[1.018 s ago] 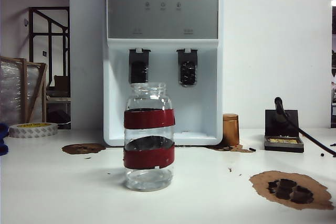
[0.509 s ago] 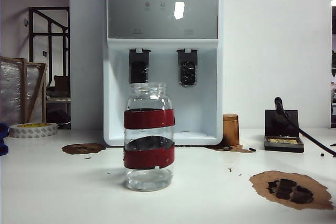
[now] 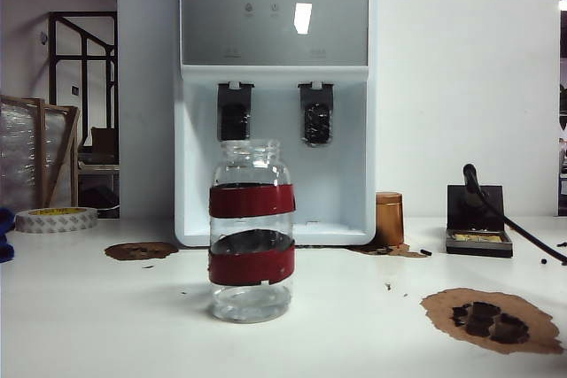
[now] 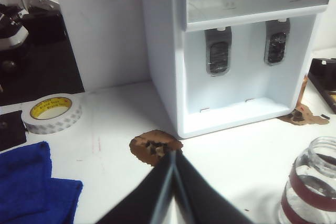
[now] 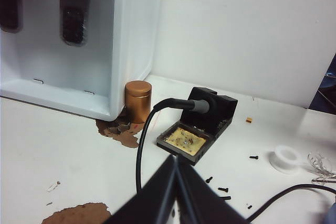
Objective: Pick up the water bottle with two loops of red belts, then reach the front water dispenser and gently press the gray-black baffle horizontally to get a little water.
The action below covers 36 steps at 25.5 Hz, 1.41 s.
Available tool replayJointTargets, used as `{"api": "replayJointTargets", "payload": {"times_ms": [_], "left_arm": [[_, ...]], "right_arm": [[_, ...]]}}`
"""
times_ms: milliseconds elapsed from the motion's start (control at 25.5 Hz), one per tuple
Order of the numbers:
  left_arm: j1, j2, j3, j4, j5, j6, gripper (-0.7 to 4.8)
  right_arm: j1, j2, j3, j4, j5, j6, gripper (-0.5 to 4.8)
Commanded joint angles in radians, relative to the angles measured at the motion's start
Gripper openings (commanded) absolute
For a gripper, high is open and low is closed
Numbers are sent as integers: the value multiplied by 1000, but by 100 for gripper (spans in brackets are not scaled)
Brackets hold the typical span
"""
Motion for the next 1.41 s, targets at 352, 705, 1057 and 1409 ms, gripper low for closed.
{"api": "replayJointTargets", "payload": {"times_ms": [352,705,1057,1409], "left_arm": [[0,-326,-66,-58,-12,65,-5],[2,-326,-129,-60,15,72,-5],[2,-326,-208,-29,-1,85,-5],[2,-326,-233,-10,107,157,-5]], "right_arm": [[-2,0,6,3,1,4,-4],[-2,0,6,-20,-30,4,-4],[-2,0,6,-61,-49,27,-1],[-2,0,6,-96,-82,27,-2]]}}
